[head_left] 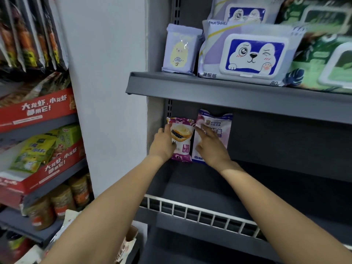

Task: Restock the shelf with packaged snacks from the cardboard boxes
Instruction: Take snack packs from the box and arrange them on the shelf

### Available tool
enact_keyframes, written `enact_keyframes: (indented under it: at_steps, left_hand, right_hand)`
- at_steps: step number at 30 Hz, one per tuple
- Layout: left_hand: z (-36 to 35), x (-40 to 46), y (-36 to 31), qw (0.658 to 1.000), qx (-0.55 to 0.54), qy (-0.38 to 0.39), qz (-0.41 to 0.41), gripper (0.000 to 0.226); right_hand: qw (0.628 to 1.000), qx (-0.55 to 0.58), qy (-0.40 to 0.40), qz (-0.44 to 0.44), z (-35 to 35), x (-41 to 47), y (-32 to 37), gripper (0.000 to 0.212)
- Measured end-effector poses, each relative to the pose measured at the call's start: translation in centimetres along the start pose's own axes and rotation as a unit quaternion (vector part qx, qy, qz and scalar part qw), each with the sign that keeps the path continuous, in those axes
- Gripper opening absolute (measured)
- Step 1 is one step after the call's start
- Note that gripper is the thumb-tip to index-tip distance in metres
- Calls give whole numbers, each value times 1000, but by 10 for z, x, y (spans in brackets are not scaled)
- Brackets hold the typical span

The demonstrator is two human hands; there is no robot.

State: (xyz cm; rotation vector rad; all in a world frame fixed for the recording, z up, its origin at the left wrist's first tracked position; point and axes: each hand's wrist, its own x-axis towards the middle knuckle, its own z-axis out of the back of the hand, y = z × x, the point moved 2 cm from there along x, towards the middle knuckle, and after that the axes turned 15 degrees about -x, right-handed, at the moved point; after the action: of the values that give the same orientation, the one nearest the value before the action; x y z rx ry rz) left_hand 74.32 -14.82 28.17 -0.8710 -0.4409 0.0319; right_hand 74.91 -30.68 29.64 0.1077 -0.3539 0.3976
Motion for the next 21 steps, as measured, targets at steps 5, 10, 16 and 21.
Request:
enact_keyframes:
  at_steps: [5,10,16,21]
  left_hand:
    - [31,-59,-36,992,119,-43,-24,27]
    - [71,-168,-40,987,124,-100,25,22]
    - [118,-346,11,964,121,-140,193,20]
    - [149,-492,79,917,151,-138,342,18]
  right_hand:
    - [996,79,26,21,19,-41,26,39]
    - [974,191,10,120,32,-119,77,23]
    - [936,234,118,236,10,-243,164,22]
    - [891,210,234,328,-52,-346,255,20]
